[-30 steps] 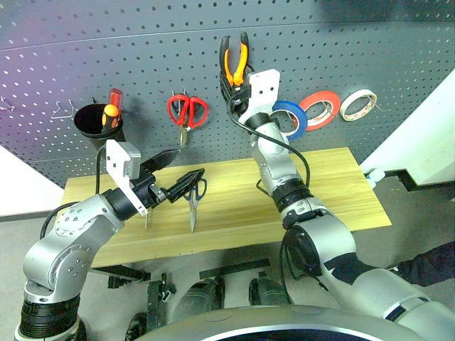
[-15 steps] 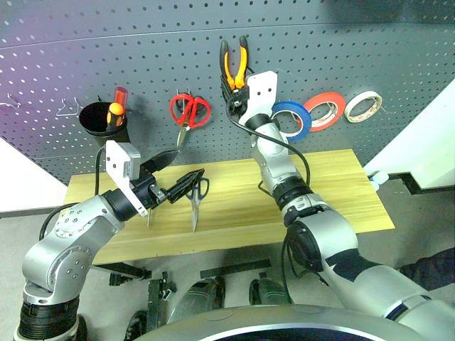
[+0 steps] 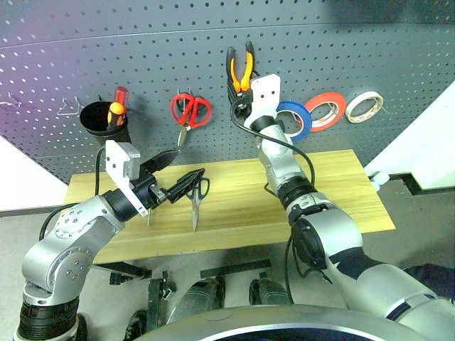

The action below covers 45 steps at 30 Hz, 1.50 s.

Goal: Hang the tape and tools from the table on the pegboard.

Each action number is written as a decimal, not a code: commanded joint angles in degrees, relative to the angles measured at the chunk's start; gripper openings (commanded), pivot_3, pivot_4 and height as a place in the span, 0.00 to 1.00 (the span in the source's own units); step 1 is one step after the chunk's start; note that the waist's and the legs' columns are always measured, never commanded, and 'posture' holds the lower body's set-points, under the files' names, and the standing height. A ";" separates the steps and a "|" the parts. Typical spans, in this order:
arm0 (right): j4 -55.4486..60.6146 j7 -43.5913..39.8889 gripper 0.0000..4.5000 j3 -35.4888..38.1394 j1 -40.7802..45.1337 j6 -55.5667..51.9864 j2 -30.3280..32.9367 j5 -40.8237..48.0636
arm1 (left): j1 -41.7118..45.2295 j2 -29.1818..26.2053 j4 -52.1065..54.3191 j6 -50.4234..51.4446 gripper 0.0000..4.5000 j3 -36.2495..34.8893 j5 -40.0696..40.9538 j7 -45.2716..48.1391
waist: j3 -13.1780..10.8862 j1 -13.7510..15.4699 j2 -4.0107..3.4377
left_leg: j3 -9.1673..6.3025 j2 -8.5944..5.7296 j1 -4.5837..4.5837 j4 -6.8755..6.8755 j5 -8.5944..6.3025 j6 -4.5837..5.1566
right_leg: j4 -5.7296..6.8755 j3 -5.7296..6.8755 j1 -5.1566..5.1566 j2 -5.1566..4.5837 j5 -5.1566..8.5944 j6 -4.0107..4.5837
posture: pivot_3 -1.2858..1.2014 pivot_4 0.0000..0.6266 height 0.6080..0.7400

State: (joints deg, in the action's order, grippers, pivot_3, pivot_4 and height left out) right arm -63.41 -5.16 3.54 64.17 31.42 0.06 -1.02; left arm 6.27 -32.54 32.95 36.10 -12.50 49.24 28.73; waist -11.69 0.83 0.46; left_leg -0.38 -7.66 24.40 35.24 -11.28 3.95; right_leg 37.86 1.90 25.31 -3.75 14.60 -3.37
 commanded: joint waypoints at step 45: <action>17.80 -4.73 0.99 1.46 -2.00 -0.13 -0.43 6.41 | 0.26 -0.17 1.57 -0.40 1.00 -0.28 0.32 0.36 | -0.43 -0.03 -0.05 | 0.00 0.10 0.01 -0.10 -0.02 0.03 | -0.12 -0.01 0.01 0.06 0.03 0.06 | 0.56 0.35 0.89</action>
State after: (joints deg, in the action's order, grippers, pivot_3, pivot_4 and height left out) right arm -49.78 -9.28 4.82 62.09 31.04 0.17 4.05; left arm 6.36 -32.54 32.93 36.10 -12.23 49.22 29.16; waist -12.12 0.79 0.40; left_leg -0.38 -7.56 24.41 35.12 -11.30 3.98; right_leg 37.73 1.89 25.31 -3.69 14.63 -3.32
